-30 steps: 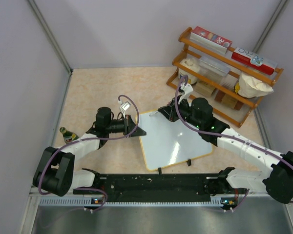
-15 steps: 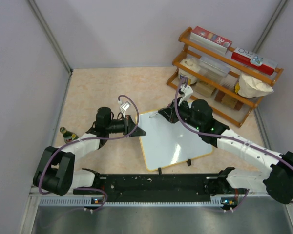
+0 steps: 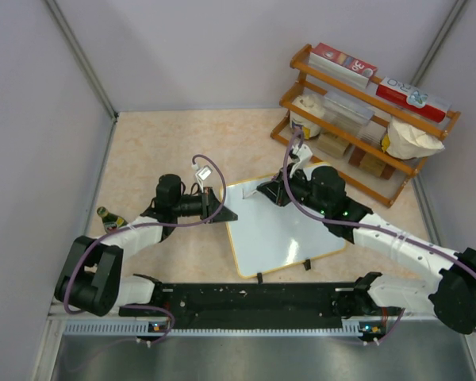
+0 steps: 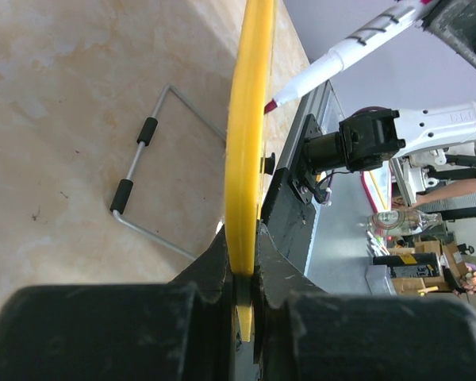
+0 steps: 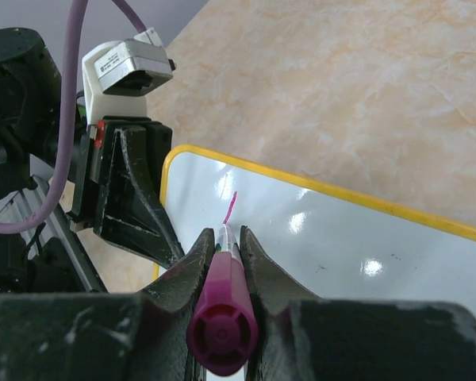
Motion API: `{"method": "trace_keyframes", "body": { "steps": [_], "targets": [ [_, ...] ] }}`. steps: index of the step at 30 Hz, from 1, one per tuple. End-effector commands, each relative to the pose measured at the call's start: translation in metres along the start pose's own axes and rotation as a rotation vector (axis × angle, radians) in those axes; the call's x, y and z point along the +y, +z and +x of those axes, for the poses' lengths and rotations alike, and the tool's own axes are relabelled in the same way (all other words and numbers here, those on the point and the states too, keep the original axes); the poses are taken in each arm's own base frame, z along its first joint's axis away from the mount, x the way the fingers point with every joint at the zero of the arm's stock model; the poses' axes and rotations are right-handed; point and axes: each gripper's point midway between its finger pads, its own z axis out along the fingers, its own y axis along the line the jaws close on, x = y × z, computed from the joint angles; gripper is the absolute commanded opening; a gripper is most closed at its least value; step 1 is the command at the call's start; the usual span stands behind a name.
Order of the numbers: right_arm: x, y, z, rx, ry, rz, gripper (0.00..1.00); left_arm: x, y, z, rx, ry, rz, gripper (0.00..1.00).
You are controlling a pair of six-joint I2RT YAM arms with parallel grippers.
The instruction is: Write a sentence on the whiteboard
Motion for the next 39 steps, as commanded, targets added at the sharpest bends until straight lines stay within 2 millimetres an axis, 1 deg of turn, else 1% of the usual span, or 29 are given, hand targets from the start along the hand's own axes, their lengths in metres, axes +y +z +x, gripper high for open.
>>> {"method": "trace_keyframes", "body": {
  "steps": [1,6,8,14,19,26,32,39],
  "targets": [
    [0.001,-0.004,0.013,0.031,-0.019,-0.008,0.0,0.007,0.003,-0.002,-0.007,0.049,-0.017,0.0],
    [0.003,-0.008,0.013,0.029,-0.018,-0.016,0.0,0.008,0.003,0.0,-0.002,0.043,-0.018,0.0],
    [0.005,-0.009,0.007,0.013,-0.017,-0.019,0.0,0.009,0.003,0.0,-0.004,0.045,-0.019,0.0],
    [0.021,-0.013,-0.017,-0.052,0.0,-0.07,0.0,0.01,0.003,0.001,-0.001,0.043,-0.021,0.0],
    [0.027,-0.01,-0.025,-0.079,0.022,-0.095,0.0,0.012,0.002,0.003,-0.001,0.043,-0.027,0.0],
    [0.022,-0.006,-0.032,-0.097,0.026,-0.058,0.0,0.013,0.002,0.005,0.0,0.04,-0.029,0.0],
    [0.016,-0.005,-0.033,-0.105,0.033,-0.03,0.0,0.013,0.002,0.006,0.001,0.039,-0.027,0.0],
    [0.02,-0.003,-0.036,-0.112,0.042,-0.047,0.0,0.013,0.002,0.006,0.001,0.042,-0.026,0.0]
  ]
}}
